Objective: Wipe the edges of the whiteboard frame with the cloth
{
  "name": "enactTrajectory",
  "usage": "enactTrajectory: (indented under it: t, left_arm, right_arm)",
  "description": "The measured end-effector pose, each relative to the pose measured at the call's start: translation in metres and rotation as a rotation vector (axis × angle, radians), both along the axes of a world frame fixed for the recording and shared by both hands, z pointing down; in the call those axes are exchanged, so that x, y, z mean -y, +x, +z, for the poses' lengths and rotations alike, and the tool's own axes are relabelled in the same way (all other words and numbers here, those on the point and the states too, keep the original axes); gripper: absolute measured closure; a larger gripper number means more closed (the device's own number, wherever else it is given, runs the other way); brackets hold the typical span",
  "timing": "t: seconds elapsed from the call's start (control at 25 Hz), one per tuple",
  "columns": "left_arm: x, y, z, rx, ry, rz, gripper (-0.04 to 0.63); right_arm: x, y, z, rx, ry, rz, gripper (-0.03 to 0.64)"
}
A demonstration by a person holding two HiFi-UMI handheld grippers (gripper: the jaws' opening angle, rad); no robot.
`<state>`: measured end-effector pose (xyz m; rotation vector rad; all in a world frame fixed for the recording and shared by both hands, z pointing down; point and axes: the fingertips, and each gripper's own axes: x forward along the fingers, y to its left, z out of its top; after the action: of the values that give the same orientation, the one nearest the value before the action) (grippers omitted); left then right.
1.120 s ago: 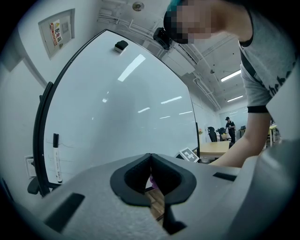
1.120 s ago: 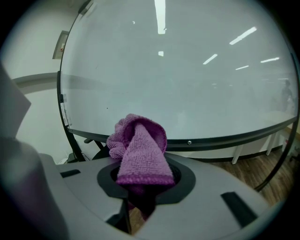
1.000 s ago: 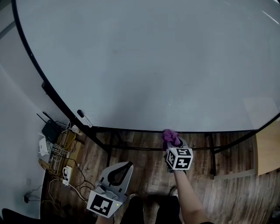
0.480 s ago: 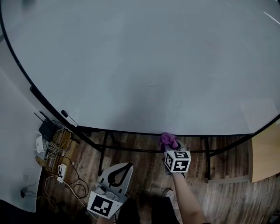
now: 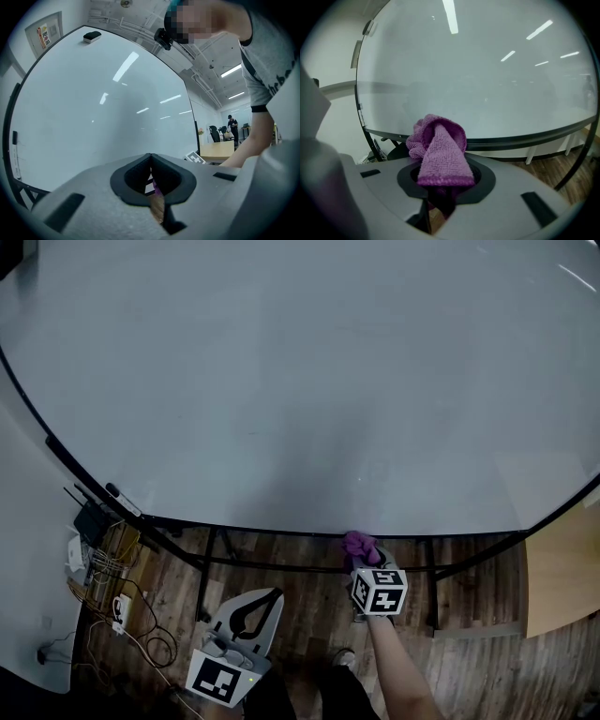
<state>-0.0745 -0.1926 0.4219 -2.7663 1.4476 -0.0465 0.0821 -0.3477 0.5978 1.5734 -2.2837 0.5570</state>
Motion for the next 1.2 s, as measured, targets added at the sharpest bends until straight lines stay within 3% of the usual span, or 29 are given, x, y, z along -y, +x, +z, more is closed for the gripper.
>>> enactTrajectory:
  t: [0.88,1.2]
  left_arm:
    - [0.019,0.115,-0.001,-0.006,0.007,0.07,0.578]
    - [0.016,0.136,-0.007,0.001,0.029,0.048,0.578]
  right_arm:
    - [0.004,0.135,0.0,-0.01,-0.001,0.092,0.525]
    - [0.002,0.145,0.001,-0.003,-0.005,0.065,0.525]
